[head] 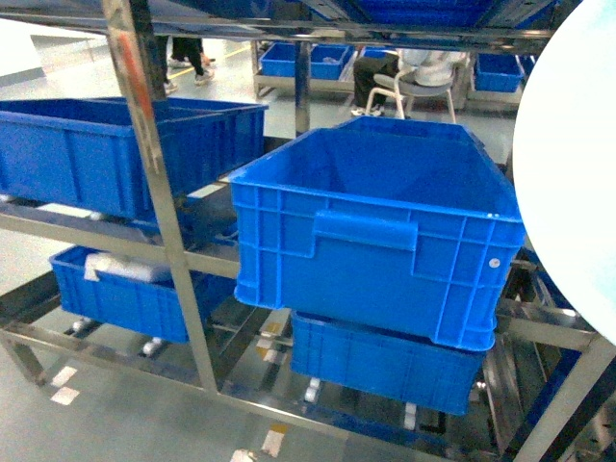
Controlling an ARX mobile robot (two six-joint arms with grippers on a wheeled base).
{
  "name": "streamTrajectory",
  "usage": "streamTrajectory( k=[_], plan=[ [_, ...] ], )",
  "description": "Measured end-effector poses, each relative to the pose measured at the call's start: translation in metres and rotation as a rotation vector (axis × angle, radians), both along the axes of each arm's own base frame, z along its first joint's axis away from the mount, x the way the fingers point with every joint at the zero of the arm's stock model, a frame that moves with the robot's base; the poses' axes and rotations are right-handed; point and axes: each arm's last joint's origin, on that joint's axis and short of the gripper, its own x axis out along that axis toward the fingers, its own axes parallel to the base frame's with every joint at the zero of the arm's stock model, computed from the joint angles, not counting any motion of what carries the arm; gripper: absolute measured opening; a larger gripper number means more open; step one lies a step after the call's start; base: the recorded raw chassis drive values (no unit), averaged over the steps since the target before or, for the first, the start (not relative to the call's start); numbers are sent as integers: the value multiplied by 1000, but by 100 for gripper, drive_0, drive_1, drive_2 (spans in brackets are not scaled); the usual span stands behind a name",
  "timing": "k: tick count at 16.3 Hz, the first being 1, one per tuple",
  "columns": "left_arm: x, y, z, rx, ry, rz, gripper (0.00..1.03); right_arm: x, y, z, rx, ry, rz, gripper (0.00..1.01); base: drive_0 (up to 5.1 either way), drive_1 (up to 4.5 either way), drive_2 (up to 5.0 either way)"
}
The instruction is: Place blue tray on left shelf second layer neatly
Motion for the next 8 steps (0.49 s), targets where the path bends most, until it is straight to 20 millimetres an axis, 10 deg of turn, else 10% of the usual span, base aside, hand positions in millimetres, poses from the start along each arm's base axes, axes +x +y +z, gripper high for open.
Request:
streamTrajectory(
  k=[4,8],
  plan=[
    [0,0,0,0,0,0,98,0,0,0,0,-2,0,2,-167,204,-537],
    [0,0,0,0,2,-1,98,1,0,0,-1,-1,-4,2,-541,15,15]
  ],
)
